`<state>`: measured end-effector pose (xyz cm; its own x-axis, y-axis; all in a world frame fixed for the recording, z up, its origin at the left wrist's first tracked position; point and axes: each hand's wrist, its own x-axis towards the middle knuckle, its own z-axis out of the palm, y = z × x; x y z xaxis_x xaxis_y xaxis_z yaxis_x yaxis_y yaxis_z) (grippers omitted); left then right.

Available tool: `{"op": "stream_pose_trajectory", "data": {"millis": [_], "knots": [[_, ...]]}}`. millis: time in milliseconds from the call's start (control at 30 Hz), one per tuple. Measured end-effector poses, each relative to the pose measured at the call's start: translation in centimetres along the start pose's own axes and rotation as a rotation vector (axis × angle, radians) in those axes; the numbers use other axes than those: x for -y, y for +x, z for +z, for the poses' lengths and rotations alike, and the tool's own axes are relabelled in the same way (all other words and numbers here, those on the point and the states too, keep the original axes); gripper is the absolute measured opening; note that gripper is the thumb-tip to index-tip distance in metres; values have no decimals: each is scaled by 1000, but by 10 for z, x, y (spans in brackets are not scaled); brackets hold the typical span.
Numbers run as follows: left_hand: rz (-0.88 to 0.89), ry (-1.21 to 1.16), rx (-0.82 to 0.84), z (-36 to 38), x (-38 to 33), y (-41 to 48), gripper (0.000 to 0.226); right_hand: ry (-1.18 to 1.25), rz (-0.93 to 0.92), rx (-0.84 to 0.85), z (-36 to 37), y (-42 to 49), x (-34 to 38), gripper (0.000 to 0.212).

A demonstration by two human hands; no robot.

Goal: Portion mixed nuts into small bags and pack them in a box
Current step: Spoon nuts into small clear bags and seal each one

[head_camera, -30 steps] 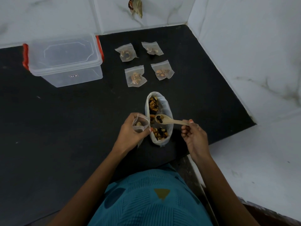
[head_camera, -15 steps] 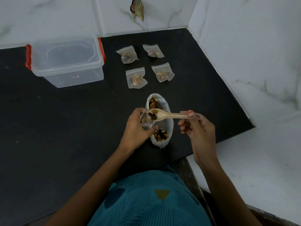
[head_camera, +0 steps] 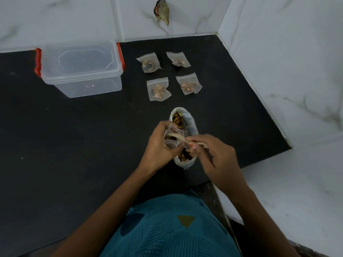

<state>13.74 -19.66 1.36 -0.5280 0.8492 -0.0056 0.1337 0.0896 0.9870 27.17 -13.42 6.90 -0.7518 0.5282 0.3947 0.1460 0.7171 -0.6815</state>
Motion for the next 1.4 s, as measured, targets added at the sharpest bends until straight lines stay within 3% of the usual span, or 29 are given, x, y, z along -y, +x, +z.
{"op": "stream_pose_trajectory", "data": {"millis": [133,233,500,567,700,833,967,1267,1400], "knots": [[-11,-24,-3,0,3,2,46,45,26,-98,-7,1,0,39],[-44,-37,5,0,2,3,47,47,18,-162,-7,-1,-1,35],[-45,-162,-49,0,-4,5,45,-174,-295,-89,6,-19,-11,22],[-43,-151,-50,0,-2,6,47,-82,-184,-151,5,-18,-9,23],[-38,-96,-35,1,0,6,47,308,267,-290,1,-11,-4,19],[-72,-100,-25,-4,-1,5,46,584,559,-435,-5,-5,-7,21],[-76,-71,-39,-11,5,5,46,390,609,-530,1,-11,-24,19],[-39,-45,-23,-12,7,1,51,176,806,-438,33,-35,-46,18],[-26,-71,0,-8,7,0,51,100,827,-288,25,-37,-50,16]]}}
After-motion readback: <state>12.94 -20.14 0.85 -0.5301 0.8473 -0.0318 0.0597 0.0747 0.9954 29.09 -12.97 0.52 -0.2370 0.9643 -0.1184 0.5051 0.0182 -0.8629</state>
